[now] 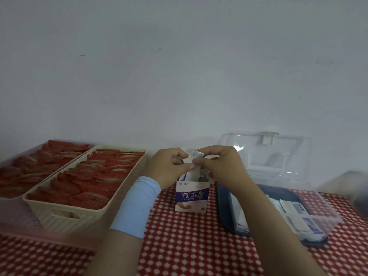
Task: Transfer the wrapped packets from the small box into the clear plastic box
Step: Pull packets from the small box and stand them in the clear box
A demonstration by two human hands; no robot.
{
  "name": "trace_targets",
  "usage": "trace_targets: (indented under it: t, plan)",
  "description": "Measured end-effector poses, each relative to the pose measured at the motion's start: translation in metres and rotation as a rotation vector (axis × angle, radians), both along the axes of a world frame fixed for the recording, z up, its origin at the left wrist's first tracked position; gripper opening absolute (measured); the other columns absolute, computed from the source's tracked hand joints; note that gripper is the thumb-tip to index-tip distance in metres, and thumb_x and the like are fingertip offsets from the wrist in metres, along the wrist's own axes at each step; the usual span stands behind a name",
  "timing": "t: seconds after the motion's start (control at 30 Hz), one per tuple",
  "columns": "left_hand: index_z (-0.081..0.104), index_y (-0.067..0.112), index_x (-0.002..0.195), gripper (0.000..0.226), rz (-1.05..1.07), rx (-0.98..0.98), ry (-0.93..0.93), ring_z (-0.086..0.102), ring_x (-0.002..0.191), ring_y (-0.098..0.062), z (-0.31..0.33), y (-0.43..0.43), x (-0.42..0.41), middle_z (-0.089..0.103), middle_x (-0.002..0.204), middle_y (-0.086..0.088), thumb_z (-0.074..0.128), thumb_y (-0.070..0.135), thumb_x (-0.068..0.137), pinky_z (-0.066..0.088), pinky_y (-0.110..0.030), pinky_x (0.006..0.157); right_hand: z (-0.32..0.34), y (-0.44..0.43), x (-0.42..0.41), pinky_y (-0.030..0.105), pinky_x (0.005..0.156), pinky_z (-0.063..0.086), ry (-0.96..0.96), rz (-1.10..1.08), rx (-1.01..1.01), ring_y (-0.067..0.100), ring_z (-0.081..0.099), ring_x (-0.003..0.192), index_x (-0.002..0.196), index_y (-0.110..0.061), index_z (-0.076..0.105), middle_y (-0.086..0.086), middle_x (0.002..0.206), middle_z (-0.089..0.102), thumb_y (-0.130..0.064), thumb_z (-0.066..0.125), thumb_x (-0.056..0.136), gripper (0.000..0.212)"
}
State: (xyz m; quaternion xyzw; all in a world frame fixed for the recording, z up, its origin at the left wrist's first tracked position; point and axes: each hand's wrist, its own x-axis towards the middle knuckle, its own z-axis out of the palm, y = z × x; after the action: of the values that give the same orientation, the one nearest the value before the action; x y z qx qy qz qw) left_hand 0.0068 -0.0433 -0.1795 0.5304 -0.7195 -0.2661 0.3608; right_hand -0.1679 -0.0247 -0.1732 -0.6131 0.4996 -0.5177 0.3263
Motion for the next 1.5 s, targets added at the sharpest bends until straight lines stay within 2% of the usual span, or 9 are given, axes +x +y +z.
trace_targets:
  t: [0.17, 0.4, 0.53, 0.63, 0.7, 0.87, 1.1, 1.33, 1.5]
  plan:
    - [0.077, 0.023, 0.106, 0.016, -0.075, 0.075, 0.153, 0.069, 0.085, 0.005, 0.002, 0.001, 0.005, 0.077, 0.098, 0.011, 0.068, 0.022, 0.092, 0.044, -0.003, 0.066, 0.003, 0.002, -0.003, 0.015, 0.049, 0.049, -0.059, 0.001, 0.028, 0.016, 0.075, 0.067, 0.093, -0.012, 0.081, 0.001, 0.080, 0.078, -0.003, 0.075, 0.085, 0.013]
    - [0.078, 0.018, 0.093, 0.011, 0.013, 0.067, 0.209, 0.071, 0.077, -0.002, -0.001, 0.000, 0.001, 0.077, 0.088, 0.006, 0.076, 0.027, 0.087, 0.047, -0.006, 0.061, 0.004, 0.002, -0.005, 0.019, 0.056, 0.053, -0.027, -0.046, -0.048, 0.010, 0.072, 0.068, 0.086, -0.018, 0.081, -0.005, 0.083, 0.078, -0.009, 0.075, 0.087, 0.011]
    - [0.077, 0.019, 0.099, 0.017, 0.054, 0.046, 0.199, 0.067, 0.086, 0.003, -0.003, -0.002, 0.002, 0.075, 0.096, 0.010, 0.074, 0.031, 0.087, 0.041, 0.002, 0.060, 0.007, 0.000, -0.017, 0.024, 0.058, 0.058, -0.051, -0.166, -0.074, 0.014, 0.072, 0.071, 0.083, -0.015, 0.076, -0.004, 0.092, 0.077, -0.012, 0.072, 0.089, 0.008]
    - [0.075, 0.021, 0.092, 0.013, 0.107, 0.023, 0.236, 0.069, 0.084, -0.004, -0.004, -0.005, -0.002, 0.074, 0.089, 0.009, 0.079, 0.031, 0.083, 0.049, -0.008, 0.066, 0.015, 0.004, -0.023, 0.029, 0.062, 0.060, -0.124, -0.161, -0.126, 0.019, 0.074, 0.077, 0.087, -0.014, 0.076, -0.002, 0.091, 0.077, -0.007, 0.069, 0.091, 0.011]
    - [0.075, 0.023, 0.084, 0.007, 0.122, -0.023, 0.313, 0.072, 0.078, -0.009, -0.003, -0.005, -0.004, 0.076, 0.082, 0.008, 0.080, 0.028, 0.082, 0.057, -0.025, 0.076, 0.023, 0.009, -0.024, 0.030, 0.067, 0.062, -0.133, -0.093, -0.152, 0.017, 0.074, 0.078, 0.088, -0.013, 0.076, -0.001, 0.089, 0.078, -0.006, 0.069, 0.091, 0.011]
    - [0.072, 0.010, 0.091, 0.014, 0.020, -0.025, 0.479, 0.070, 0.066, -0.008, 0.012, 0.001, -0.008, 0.077, 0.081, 0.001, 0.076, 0.022, 0.086, 0.052, -0.021, 0.064, 0.026, 0.014, -0.012, 0.026, 0.075, 0.060, 0.045, 0.034, -0.129, 0.014, 0.073, 0.077, 0.076, -0.021, 0.074, -0.002, 0.083, 0.077, -0.008, 0.073, 0.089, 0.018]
    - [0.072, 0.029, 0.085, 0.009, 0.102, -0.063, 0.138, 0.070, 0.082, -0.005, 0.005, -0.001, -0.006, 0.074, 0.084, 0.010, 0.077, 0.036, 0.083, 0.056, -0.030, 0.081, 0.025, 0.012, -0.012, 0.025, 0.075, 0.059, 0.068, -0.056, -0.164, 0.006, 0.069, 0.073, 0.077, -0.020, 0.072, -0.003, 0.082, 0.076, -0.011, 0.071, 0.091, 0.016]
    - [0.076, 0.014, 0.088, 0.010, -0.108, 0.062, 0.533, 0.074, 0.083, -0.020, 0.018, 0.008, -0.010, 0.078, 0.088, -0.004, 0.074, 0.024, 0.087, 0.058, -0.037, 0.081, 0.029, 0.017, -0.016, 0.032, 0.074, 0.062, 0.095, 0.004, -0.084, 0.024, 0.072, 0.081, 0.080, -0.014, 0.072, 0.006, 0.089, 0.075, -0.014, 0.067, 0.094, 0.014]
    - [0.066, 0.001, 0.113, 0.041, -0.359, 0.379, 0.768, 0.072, 0.093, -0.030, 0.022, 0.015, -0.007, 0.073, 0.103, -0.018, 0.065, 0.030, 0.084, 0.060, -0.042, 0.078, 0.031, 0.020, -0.009, 0.021, 0.067, 0.056, 0.043, 0.066, -0.099, 0.007, 0.067, 0.074, 0.089, -0.007, 0.074, 0.003, 0.088, 0.076, -0.013, 0.065, 0.095, 0.013]
